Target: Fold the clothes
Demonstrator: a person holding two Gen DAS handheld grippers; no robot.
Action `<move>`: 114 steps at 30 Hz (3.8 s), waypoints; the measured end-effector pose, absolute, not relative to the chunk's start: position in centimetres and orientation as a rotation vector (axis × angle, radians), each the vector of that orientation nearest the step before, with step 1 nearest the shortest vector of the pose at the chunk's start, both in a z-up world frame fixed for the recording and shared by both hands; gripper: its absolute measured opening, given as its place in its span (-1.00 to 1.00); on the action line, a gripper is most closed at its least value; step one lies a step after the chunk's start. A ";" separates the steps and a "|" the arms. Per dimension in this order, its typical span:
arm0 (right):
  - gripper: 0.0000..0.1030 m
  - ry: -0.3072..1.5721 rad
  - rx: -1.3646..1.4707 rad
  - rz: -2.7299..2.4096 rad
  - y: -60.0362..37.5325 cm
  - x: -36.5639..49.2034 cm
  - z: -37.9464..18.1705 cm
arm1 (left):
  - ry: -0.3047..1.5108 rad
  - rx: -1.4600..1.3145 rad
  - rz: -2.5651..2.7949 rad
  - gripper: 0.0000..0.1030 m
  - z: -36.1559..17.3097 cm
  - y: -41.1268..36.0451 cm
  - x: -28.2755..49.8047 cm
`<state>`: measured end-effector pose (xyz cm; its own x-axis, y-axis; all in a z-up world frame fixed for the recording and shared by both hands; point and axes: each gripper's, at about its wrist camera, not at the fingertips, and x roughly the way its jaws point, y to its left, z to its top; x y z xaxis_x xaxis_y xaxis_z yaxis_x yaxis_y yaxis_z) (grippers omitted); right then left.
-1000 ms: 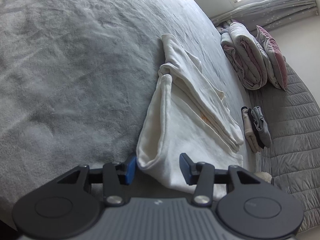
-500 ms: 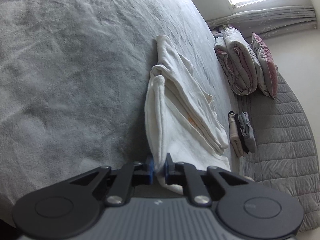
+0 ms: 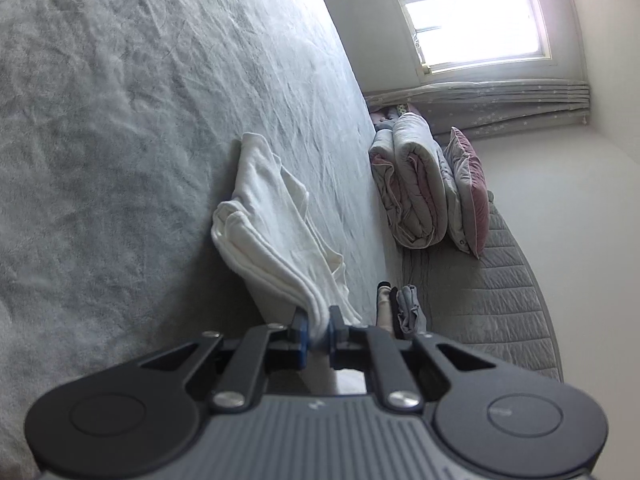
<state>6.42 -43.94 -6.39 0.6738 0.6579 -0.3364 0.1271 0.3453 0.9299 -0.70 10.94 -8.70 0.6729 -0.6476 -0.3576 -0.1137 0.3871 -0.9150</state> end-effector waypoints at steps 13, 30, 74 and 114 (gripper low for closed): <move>-0.76 0.691 1.329 0.341 -44.5 11.1 -7.1 | 0.664 -1.220 -0.331 -0.83 -8.3 9.7 6.2; -0.63 0.686 1.326 0.312 -44.5 16.1 -10.7 | 0.621 -1.160 -0.220 -0.81 -11.7 8.5 13.4; -0.74 0.583 0.089 0.147 -32.7 14.9 -9.1 | 0.626 -0.189 -0.112 -0.94 -9.0 1.7 15.7; -0.10 0.714 1.062 0.053 -37.8 9.1 -10.9 | 0.710 -1.075 0.065 0.02 -12.4 4.5 7.7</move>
<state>9.05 -37.85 -10.94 0.7770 0.3695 -0.5097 0.2907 0.5075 0.8111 7.66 4.48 -12.39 0.7795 -0.2832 -0.5587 -0.3796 0.4959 -0.7810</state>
